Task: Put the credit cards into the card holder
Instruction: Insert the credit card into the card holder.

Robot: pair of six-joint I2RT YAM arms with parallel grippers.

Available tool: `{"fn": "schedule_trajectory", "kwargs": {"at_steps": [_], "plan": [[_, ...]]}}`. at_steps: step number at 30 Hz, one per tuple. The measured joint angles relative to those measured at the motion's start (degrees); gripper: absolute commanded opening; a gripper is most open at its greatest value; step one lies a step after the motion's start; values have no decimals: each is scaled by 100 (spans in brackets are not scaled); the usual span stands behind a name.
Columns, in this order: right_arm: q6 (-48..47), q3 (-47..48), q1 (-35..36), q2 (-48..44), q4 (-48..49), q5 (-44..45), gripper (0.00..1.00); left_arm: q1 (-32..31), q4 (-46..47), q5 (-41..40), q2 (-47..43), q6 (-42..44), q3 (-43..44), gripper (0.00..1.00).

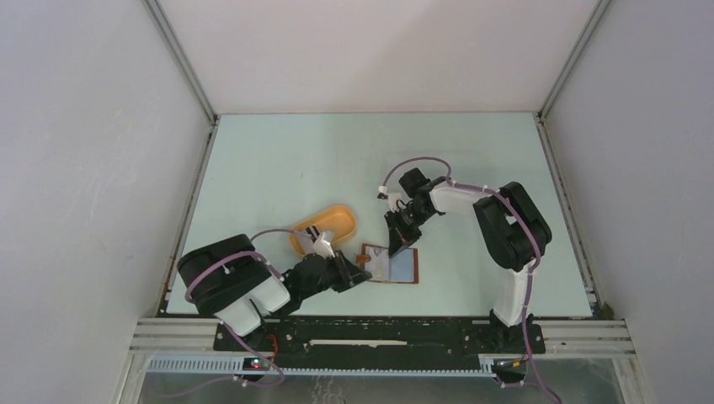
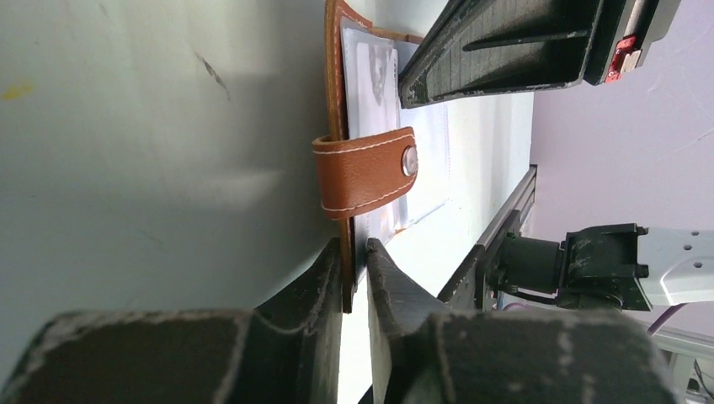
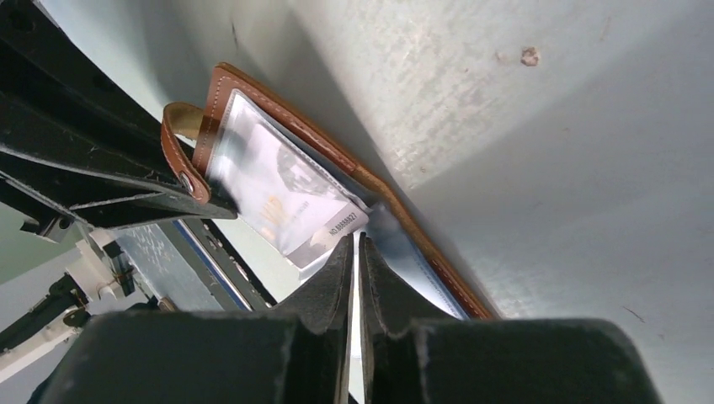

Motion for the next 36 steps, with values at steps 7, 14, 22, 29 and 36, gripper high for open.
{"fn": "schedule_trajectory", "kwargs": {"at_steps": [7,14,22,29,36], "plan": [[9,0,-11,96,9,-151,17,-44,142,2,162,-63,11,30],[46,2,-2,236,35,-511,18,-46,485,63,461,-118,105,33],[142,2,-50,481,90,-1093,24,-63,553,70,509,-127,127,38],[177,2,-214,533,87,-1480,32,-70,564,50,398,-131,92,48],[142,2,-321,533,20,-1381,31,-72,415,-184,-181,-107,-343,49]]}}
